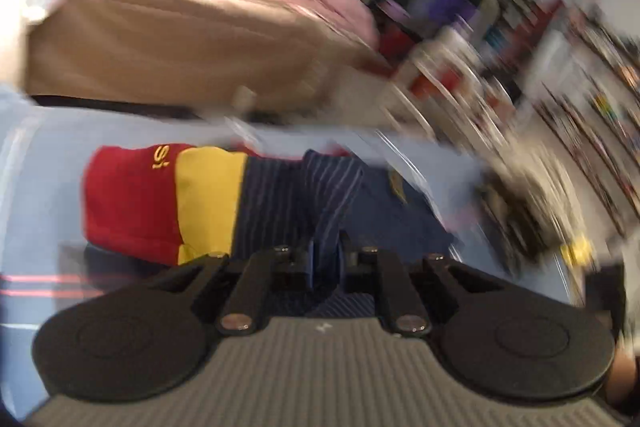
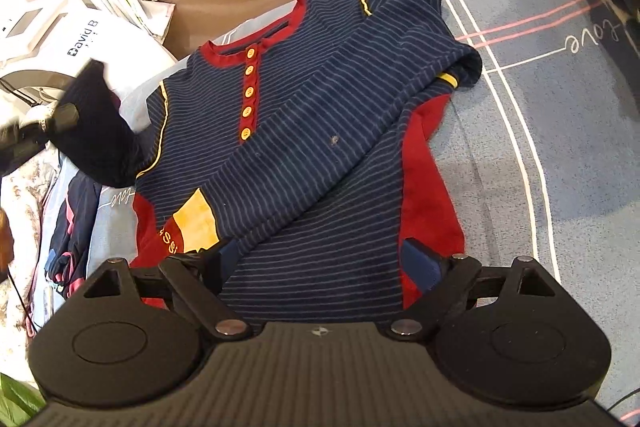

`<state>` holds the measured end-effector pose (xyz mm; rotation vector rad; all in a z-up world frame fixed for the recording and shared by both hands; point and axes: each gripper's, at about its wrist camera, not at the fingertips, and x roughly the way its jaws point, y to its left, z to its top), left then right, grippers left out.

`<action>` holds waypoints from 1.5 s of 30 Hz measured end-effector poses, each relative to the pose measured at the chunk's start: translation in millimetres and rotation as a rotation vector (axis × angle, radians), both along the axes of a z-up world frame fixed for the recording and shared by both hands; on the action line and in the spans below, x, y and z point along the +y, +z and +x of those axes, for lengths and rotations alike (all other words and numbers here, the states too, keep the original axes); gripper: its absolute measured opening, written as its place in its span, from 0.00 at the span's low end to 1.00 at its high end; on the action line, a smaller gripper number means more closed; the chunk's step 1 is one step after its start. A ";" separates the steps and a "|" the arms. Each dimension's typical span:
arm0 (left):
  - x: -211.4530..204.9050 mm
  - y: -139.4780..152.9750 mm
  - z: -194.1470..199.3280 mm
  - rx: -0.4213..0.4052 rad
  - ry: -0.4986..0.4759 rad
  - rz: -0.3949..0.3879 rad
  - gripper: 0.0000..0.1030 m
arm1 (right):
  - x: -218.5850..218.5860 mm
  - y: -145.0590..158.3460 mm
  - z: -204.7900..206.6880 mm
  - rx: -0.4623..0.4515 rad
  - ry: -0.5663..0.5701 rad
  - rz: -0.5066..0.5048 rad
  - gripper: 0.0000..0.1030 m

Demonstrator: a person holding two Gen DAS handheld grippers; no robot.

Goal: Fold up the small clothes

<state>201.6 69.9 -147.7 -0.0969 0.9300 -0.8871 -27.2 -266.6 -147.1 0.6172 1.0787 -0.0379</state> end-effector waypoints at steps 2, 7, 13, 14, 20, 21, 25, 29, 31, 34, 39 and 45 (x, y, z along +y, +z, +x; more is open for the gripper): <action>-40.3 -21.5 -37.5 -0.002 -0.140 0.098 0.14 | -1.8 0.3 -1.2 0.004 -0.013 0.005 1.00; -59.5 -80.7 -64.6 0.114 -0.133 0.192 0.24 | -9.1 3.7 -5.4 0.001 -0.023 0.004 1.00; -19.5 -68.9 -22.1 0.092 0.083 0.127 0.66 | -19.1 -0.5 -21.4 0.015 -0.071 0.005 1.00; -18.5 -71.8 -5.7 0.104 0.111 0.145 0.66 | -20.1 -1.4 -22.9 0.019 -0.074 0.006 1.00; -42.4 -106.3 60.6 0.197 0.174 0.168 0.64 | -20.9 1.5 -29.1 0.016 -0.083 0.013 1.00; -50.0 -112.9 66.1 0.193 0.173 0.200 0.63 | -21.1 3.0 -29.9 0.012 -0.084 0.016 1.00; -60.3 -126.1 74.9 0.195 0.176 0.181 0.33 | -23.8 7.1 -34.0 0.005 -0.088 0.002 1.00; -75.4 -120.2 67.7 0.183 0.087 0.162 0.05 | -29.9 6.3 -40.8 0.009 -0.115 -0.003 1.00; -84.6 -106.8 54.7 0.142 0.049 0.137 0.05 | -33.3 6.3 -43.6 0.010 -0.131 -0.010 1.00; -101.8 -74.2 19.6 0.070 -0.076 0.073 0.05 | -37.8 7.8 -45.4 0.010 -0.139 -0.003 1.00; -138.3 -30.0 -76.0 0.102 -0.383 -0.018 0.06 | -44.9 16.8 -58.6 0.002 -0.158 0.028 1.00; -155.7 -67.8 -171.5 0.209 -0.649 0.108 0.58 | -52.9 13.2 -86.6 0.087 -0.171 -0.021 1.00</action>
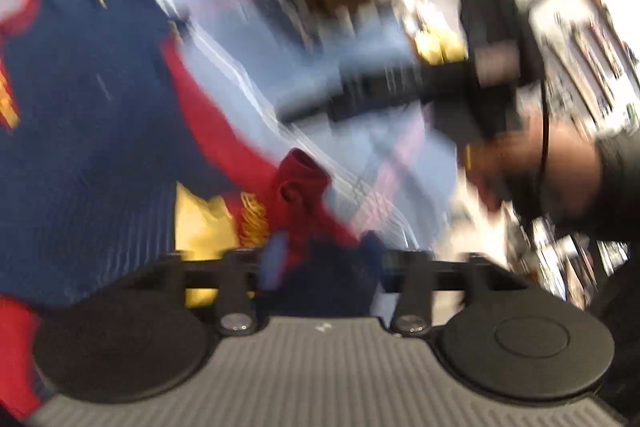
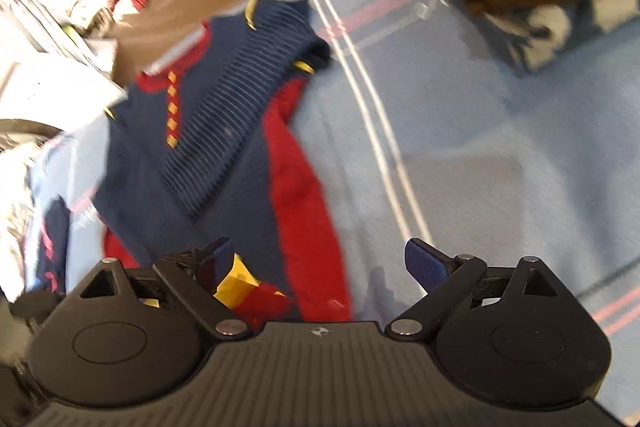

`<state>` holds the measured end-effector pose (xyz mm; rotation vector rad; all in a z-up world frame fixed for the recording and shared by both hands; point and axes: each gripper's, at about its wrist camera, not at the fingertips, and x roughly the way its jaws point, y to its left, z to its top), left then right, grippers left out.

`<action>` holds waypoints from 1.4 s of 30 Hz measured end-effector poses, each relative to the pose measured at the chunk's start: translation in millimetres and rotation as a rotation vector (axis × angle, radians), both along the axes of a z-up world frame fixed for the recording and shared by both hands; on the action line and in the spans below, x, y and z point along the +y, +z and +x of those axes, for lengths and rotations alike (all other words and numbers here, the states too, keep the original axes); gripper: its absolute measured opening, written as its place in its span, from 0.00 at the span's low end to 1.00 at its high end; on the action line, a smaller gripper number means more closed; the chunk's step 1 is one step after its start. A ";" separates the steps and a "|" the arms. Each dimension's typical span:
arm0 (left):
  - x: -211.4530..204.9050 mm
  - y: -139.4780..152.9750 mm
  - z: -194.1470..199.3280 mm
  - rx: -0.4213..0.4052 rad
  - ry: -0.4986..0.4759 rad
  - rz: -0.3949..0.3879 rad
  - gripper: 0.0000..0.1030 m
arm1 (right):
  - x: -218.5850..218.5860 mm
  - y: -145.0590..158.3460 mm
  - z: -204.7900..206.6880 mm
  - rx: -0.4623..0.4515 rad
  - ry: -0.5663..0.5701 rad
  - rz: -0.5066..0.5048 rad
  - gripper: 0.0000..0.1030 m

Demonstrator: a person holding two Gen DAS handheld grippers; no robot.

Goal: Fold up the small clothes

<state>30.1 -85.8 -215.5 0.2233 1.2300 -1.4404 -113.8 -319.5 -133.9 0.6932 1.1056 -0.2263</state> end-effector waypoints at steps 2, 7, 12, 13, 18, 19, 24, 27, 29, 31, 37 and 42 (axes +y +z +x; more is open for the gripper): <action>5.7 -10.4 -13.0 0.010 -0.036 0.013 0.60 | 0.8 -3.1 -8.0 0.023 0.016 -0.024 1.00; 35.2 -13.0 5.2 -0.016 0.081 0.033 0.70 | 9.3 -2.0 -16.8 0.008 0.076 -0.059 1.00; 86.5 -14.1 66.1 -0.110 0.445 0.098 0.71 | 24.0 -0.7 12.1 -0.110 0.197 0.013 1.00; 96.9 -14.0 78.2 -0.130 0.515 0.100 0.72 | 26.7 -2.3 25.2 -0.133 0.223 0.051 1.00; 147.1 -13.8 126.6 -0.164 0.815 0.130 0.73 | 47.9 -7.6 125.0 -0.238 0.349 0.152 1.00; 154.3 -13.5 133.6 -0.169 0.846 0.136 0.73 | 54.8 -7.2 149.9 -0.254 0.381 0.156 1.00; 158.0 -18.5 146.5 -0.243 0.862 0.185 0.73 | 107.5 -13.9 267.1 -0.280 0.580 0.149 1.00; 151.5 -24.0 151.0 -0.269 0.862 0.183 0.73 | 138.8 -24.7 318.9 -0.264 0.670 0.115 0.96; 151.6 -31.1 157.0 -0.293 0.863 0.191 0.73 | 157.2 -31.1 342.6 -0.254 0.724 0.097 0.97; 150.3 -40.9 166.6 -0.312 0.877 0.208 0.73 | 174.5 -39.9 361.0 -0.227 0.778 0.067 0.97; 158.5 -56.1 201.2 -0.246 0.943 0.147 0.64 | 199.0 -56.8 376.5 -0.189 0.865 0.031 0.09; 169.2 -54.7 220.2 -0.260 1.005 0.134 0.25 | 203.2 -36.9 390.0 -0.225 0.861 0.037 0.05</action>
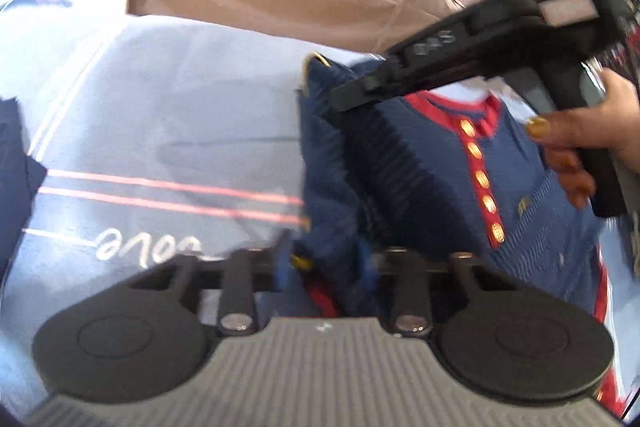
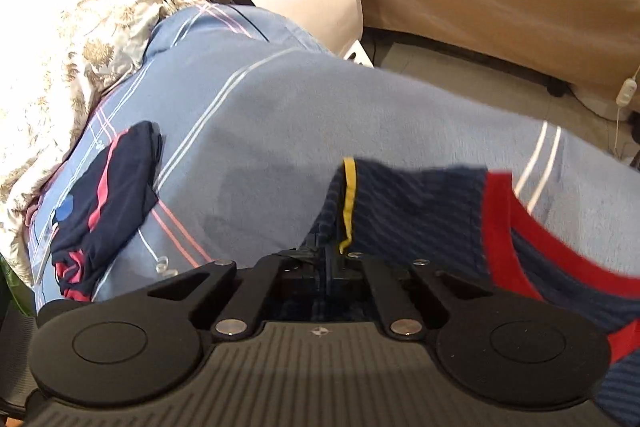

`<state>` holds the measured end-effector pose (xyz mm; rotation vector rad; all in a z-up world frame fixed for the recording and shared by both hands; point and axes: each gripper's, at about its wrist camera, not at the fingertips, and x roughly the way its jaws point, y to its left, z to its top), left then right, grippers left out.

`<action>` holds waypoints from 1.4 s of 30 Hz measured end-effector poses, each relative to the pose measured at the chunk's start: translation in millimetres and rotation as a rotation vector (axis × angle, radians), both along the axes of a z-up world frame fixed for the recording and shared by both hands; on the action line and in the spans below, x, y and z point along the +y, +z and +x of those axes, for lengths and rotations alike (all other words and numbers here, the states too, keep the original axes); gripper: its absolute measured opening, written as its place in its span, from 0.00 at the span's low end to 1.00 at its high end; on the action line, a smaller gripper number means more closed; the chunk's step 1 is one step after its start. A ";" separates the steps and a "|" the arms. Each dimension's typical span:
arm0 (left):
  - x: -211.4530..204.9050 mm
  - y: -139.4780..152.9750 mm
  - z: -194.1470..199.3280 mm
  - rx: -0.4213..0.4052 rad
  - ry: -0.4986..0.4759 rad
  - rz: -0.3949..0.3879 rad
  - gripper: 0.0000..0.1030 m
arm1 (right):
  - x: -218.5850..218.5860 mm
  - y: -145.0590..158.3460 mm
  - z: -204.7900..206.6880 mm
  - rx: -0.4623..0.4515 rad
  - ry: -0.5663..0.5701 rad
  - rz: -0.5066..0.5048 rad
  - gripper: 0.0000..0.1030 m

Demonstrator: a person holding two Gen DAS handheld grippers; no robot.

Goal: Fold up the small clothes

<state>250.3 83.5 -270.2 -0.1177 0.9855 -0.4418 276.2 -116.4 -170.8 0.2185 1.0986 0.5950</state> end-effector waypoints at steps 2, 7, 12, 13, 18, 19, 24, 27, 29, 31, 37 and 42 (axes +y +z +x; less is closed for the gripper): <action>13.8 -1.3 13.4 0.033 0.049 -0.035 0.21 | 6.6 8.1 19.7 -0.016 -0.004 0.010 0.04; 40.8 8.9 32.1 0.001 0.116 0.021 0.09 | 29.4 13.6 58.0 -0.053 -0.023 -0.028 0.02; 61.7 27.7 30.7 -0.028 0.168 -0.026 0.35 | 10.2 32.8 44.0 -0.102 -0.066 0.030 0.95; 59.2 33.2 25.0 -0.045 0.143 -0.017 0.55 | 3.6 38.2 30.2 -0.122 -0.066 0.051 1.00; 18.4 50.8 -24.3 -0.111 -0.114 0.059 0.60 | -46.6 46.6 -57.2 -0.118 -0.106 0.028 1.00; 8.5 51.4 -31.9 -0.108 -0.154 0.065 0.61 | -55.9 44.8 -76.3 -0.113 -0.118 0.018 1.00; -27.4 43.8 -65.3 -0.103 -0.287 0.112 0.66 | -102.4 38.1 -162.2 -0.073 -0.235 -0.035 1.00; -37.1 40.1 -75.0 -0.081 -0.319 0.064 0.66 | -118.1 46.3 -200.5 -0.079 -0.281 -0.084 1.00; -49.5 36.5 -83.5 -0.085 -0.371 0.081 0.66 | -114.3 51.6 -227.5 -0.090 -0.265 -0.148 1.00; -61.9 29.3 -92.3 -0.086 -0.432 0.122 0.64 | -111.2 53.8 -256.9 -0.083 -0.260 -0.154 1.00; -75.8 25.6 -127.8 -0.081 -0.581 0.157 0.65 | -83.5 49.7 -343.6 -0.091 -0.236 -0.211 1.00; -71.1 16.5 -151.1 -0.037 -0.615 0.195 0.65 | -86.2 32.3 -368.5 -0.025 -0.302 -0.231 1.00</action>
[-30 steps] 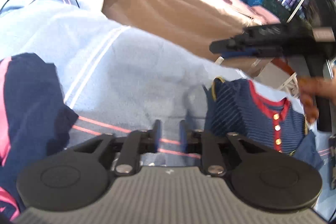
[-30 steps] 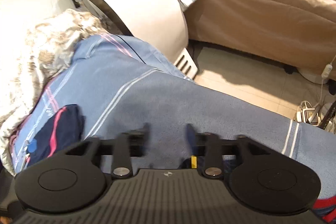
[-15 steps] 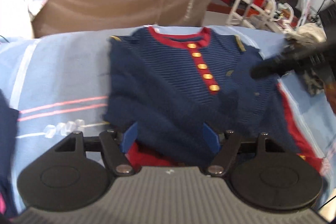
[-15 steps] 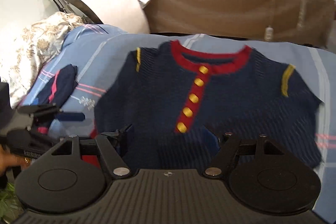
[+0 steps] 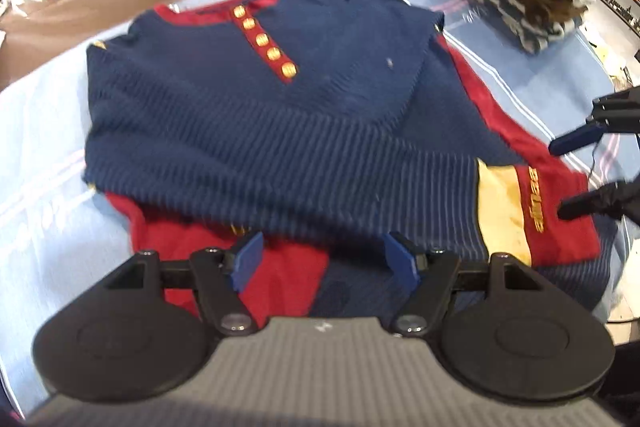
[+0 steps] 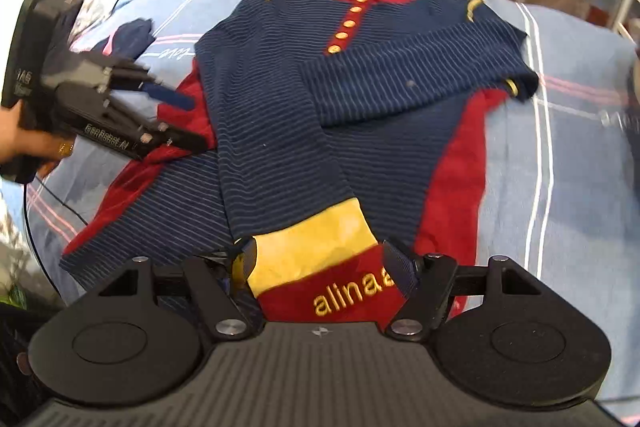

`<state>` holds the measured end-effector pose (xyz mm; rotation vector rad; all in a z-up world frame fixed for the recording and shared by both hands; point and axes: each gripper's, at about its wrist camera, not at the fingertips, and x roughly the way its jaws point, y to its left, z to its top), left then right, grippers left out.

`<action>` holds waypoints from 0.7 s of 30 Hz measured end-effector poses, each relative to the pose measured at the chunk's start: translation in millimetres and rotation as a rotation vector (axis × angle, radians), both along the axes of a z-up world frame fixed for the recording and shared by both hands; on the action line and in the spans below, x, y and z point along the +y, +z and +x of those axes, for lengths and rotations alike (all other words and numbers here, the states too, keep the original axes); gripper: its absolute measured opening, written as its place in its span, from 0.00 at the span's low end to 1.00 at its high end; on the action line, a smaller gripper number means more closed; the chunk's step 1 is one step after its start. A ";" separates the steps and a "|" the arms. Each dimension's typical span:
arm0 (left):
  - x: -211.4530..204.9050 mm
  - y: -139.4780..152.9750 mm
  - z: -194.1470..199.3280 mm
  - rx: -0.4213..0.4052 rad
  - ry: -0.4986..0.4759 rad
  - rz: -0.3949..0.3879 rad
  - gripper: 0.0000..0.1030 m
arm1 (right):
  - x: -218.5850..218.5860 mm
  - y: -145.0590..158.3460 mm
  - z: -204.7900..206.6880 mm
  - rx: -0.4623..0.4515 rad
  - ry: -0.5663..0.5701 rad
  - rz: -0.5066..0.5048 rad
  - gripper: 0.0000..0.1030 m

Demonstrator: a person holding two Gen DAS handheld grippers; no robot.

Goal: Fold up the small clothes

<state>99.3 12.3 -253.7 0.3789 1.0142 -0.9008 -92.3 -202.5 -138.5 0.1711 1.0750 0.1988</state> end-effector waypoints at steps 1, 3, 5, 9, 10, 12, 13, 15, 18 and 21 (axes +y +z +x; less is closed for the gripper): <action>2.5 -0.7 1.3 0.010 0.016 -0.001 0.65 | -1.4 -1.3 3.6 -0.006 -0.005 0.010 1.00; 7.6 -1.2 8.3 0.026 0.057 -0.023 0.65 | -3.8 -3.7 14.8 -0.024 0.000 0.036 1.00; 10.0 0.8 21.6 0.007 0.093 -0.026 0.65 | -5.3 -5.3 30.3 -0.046 -0.009 0.050 1.00; 17.7 9.2 56.1 -0.012 0.200 -0.042 0.65 | -0.4 -9.5 81.3 -0.088 0.007 0.165 1.00; 20.1 11.5 61.8 -0.010 0.216 -0.052 0.65 | 0.8 -12.8 93.4 -0.078 0.012 0.190 1.00; 23.3 17.4 69.9 -0.030 0.212 -0.061 0.66 | 2.3 -16.1 115.4 -0.063 0.011 0.188 0.98; 23.9 21.8 74.2 -0.046 0.199 -0.053 0.68 | 0.3 -15.2 118.5 -0.072 0.010 0.185 0.98; 24.1 27.3 80.9 -0.081 0.155 -0.041 0.68 | -6.3 -13.8 109.9 -0.066 0.005 0.182 0.99; 20.9 35.1 94.4 -0.121 0.072 -0.047 0.69 | -18.3 -16.5 74.4 -0.008 0.015 0.141 0.99; 5.8 42.8 111.8 -0.154 -0.076 -0.065 0.79 | -29.3 -23.8 37.9 0.060 0.071 0.154 0.98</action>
